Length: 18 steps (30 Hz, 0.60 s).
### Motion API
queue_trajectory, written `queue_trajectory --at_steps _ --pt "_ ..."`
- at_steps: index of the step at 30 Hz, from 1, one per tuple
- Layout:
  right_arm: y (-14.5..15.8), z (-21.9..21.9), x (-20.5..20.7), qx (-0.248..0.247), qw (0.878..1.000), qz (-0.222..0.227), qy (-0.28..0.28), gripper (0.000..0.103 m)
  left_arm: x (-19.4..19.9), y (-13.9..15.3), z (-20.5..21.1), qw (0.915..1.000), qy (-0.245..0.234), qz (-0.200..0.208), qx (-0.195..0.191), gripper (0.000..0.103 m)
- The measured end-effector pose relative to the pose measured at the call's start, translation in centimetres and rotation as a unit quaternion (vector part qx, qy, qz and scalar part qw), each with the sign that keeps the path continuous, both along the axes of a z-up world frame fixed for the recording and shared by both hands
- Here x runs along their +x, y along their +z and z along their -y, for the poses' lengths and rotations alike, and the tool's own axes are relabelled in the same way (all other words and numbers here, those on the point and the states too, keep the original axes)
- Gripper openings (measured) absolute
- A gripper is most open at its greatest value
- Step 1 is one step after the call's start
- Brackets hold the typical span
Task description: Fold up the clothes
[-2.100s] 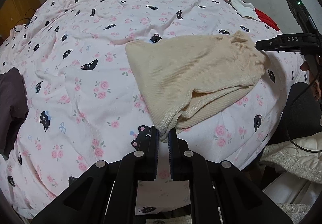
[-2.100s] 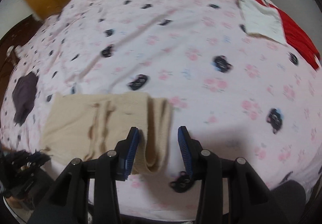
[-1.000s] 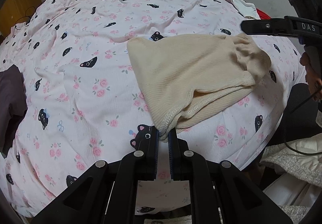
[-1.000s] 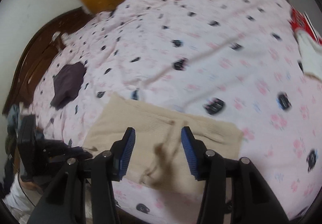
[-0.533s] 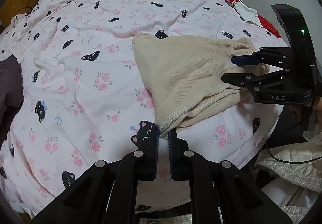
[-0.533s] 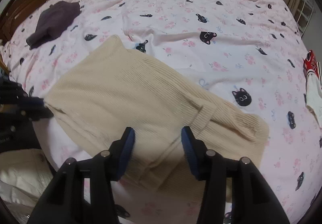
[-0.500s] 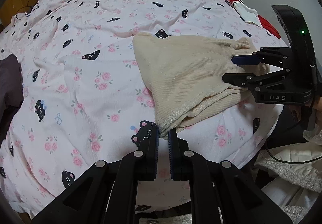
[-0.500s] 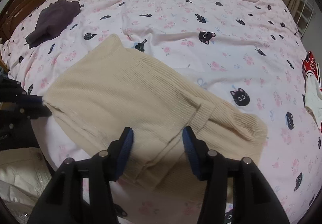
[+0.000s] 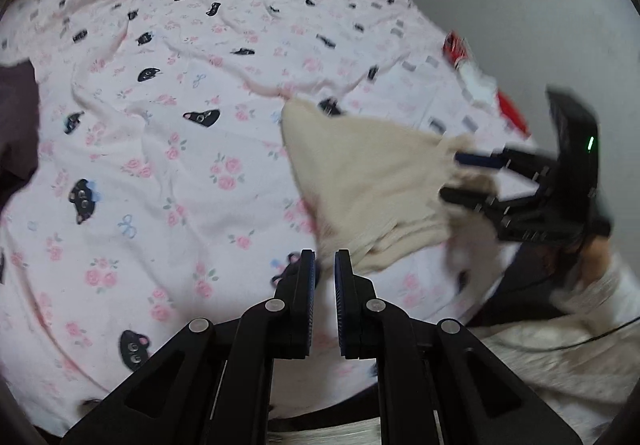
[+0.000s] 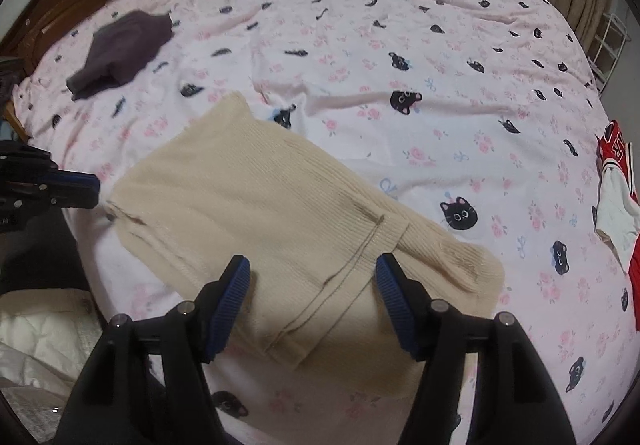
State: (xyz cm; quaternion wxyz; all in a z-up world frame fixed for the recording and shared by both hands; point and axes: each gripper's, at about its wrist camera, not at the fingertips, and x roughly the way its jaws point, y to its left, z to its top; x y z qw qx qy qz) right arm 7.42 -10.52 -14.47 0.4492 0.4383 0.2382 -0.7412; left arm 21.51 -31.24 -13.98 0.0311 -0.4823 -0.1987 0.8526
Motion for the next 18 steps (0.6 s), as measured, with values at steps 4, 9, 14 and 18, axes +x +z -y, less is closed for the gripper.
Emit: queue_trajectory --at_steps 4,9,14,18 --pt "1.1 -0.9 -0.2 -0.017 1.000 0.010 -0.008 0.066 -1.5 0.7 1.7 0.9981 0.012 -0.017 0.057 0.028" --pt "1.3 -1.6 -0.2 -0.019 1.000 0.017 -0.011 0.066 -3.9 -1.3 3.2 0.9914 0.036 0.007 0.126 0.057" --pt "1.1 -2.1 0.0 -0.019 0.999 0.025 -0.012 0.066 -5.9 -3.6 3.4 0.9844 0.042 0.033 0.168 0.058" --pt "1.3 -2.5 0.0 -0.021 0.999 0.025 -0.011 0.066 -6.5 -4.8 2.3 0.9869 0.037 0.053 0.148 0.057"
